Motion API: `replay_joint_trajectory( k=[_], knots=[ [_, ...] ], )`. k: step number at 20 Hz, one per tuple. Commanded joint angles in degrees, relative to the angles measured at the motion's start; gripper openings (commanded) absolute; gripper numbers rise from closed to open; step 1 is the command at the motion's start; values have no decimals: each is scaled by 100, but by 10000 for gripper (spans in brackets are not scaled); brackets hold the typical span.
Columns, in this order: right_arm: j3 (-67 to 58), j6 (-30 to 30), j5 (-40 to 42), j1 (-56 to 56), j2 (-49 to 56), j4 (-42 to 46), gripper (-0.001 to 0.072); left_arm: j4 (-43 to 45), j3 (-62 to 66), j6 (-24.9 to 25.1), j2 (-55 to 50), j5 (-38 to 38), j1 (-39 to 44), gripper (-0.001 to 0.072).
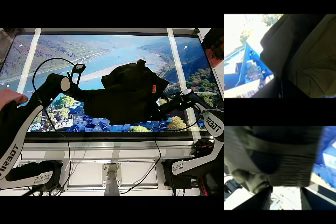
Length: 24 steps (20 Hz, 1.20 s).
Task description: Fold the clothes and pants, and hang the long-sleeved shirts on hangers.
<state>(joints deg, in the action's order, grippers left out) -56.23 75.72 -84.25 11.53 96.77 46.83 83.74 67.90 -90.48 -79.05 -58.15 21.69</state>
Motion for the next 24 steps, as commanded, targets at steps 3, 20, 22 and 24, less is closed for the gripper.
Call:
replay_joint_trajectory(
  k=[3,20,22,24],
  knots=[
    [11,219,142,-348,-11,-11,124,4,-2,2,0,2,2,9],
    [11,717,702,389,-992,938,393,863,0,-61,-557,107,85,9],
    [9,511,675,341,-863,516,391,859,0,-63,-553,87,85,9],
    [11,435,533,343,-693,282,391,861,0,-63,-553,52,107,9]
  ],
)
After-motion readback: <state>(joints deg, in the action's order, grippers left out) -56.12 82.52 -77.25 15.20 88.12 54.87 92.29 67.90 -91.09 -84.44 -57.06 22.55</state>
